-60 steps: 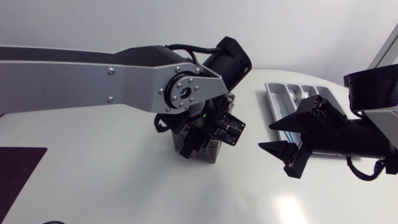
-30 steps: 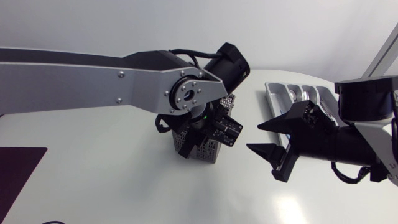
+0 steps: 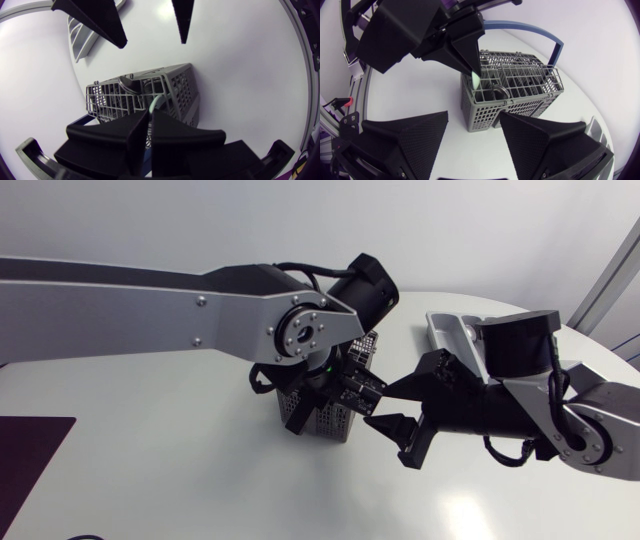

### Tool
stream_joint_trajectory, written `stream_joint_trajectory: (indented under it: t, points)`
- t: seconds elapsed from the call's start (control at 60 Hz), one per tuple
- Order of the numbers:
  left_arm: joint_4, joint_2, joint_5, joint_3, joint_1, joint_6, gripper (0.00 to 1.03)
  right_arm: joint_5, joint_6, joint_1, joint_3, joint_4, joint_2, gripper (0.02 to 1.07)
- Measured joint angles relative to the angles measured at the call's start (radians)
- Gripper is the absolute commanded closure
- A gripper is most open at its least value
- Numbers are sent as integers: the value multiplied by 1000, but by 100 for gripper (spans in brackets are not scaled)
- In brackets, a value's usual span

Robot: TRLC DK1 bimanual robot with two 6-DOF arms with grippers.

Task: Unload the cutlery basket into the drawer organizer.

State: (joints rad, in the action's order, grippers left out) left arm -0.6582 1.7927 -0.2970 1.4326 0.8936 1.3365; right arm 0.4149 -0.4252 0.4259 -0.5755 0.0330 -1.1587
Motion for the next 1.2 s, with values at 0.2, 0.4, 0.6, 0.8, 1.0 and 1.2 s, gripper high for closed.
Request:
stream_joint_trajectory:
  t: [0.2, 0.4, 0.6, 0.8, 1.0, 1.2]
  points:
    - [-2, 0, -1, 0, -1, 0, 90, -16, 6, 10, 0, -13, -18, 32]
    - [-2, -1, -28, 0, 14, 0, 90, -26, 16, 20, -3, -48, -41, 32]
    - [-9, -19, -50, 0, 27, -1, 90, -50, 26, 32, -8, -76, -80, 32]
    - [-17, -46, -78, 0, 39, -4, 90, -60, 33, 32, -19, -85, -85, 32]
    - [-17, -58, -104, 0, 61, -4, 90, -70, 33, 32, -19, -86, -85, 32]
    - [-25, -72, -126, 5, 79, -5, 90, -76, 33, 32, -19, -91, -85, 32]
